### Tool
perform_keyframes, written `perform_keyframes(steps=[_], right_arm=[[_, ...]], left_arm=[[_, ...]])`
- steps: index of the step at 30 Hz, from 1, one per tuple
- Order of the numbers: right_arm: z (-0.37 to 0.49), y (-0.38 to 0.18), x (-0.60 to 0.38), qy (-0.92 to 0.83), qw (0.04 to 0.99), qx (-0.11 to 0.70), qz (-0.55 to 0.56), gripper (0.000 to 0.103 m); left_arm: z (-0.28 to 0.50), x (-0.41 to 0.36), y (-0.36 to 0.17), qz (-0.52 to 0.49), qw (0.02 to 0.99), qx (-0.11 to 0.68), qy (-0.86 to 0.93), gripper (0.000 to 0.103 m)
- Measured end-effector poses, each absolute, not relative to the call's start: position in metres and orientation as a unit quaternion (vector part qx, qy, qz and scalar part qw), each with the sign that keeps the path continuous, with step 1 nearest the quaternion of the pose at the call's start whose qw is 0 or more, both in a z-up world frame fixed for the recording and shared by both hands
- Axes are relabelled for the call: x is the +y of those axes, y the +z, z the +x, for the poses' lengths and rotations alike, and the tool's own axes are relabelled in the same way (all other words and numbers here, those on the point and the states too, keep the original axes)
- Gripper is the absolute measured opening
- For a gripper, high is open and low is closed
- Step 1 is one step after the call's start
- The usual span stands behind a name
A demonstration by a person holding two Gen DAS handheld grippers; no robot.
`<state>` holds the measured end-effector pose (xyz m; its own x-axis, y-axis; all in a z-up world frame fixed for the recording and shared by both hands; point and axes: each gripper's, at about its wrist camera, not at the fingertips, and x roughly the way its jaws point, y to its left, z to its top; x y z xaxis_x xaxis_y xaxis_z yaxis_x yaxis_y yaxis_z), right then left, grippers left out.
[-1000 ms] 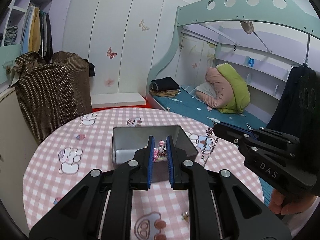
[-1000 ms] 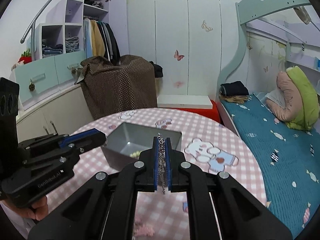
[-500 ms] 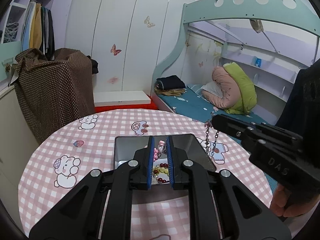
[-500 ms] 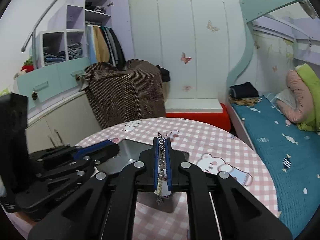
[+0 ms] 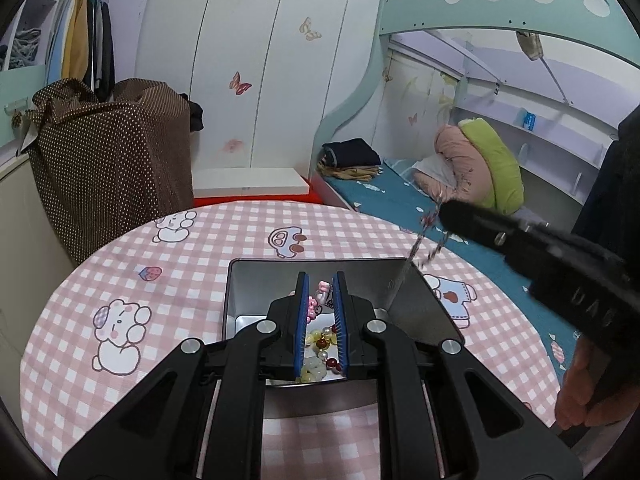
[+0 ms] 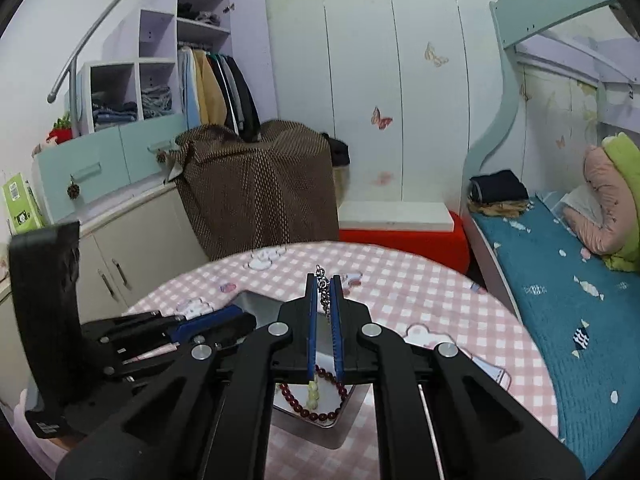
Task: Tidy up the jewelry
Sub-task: 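Open the right gripper then the left gripper to release pieces into the tin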
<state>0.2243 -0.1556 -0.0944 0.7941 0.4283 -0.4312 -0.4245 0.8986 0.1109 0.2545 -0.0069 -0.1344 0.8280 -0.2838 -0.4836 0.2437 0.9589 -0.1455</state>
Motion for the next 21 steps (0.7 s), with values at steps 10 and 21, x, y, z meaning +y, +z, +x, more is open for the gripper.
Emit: perform_keyframes(steps=[10, 21], right_arm=[[0.235, -0.119, -0.158, 0.215, 0.938, 0.272, 0.019, 0.01], [0.234, -0.121, -0.178, 0.163, 0.948, 0.269, 0.034, 0.071]], left_arm=[[0.262, -0.006, -0.143, -0.041, 0.953, 0.268, -0.134, 0.012], [0.262, -0.007, -0.145, -0.035, 0.953, 0.274, -0.127, 0.013]])
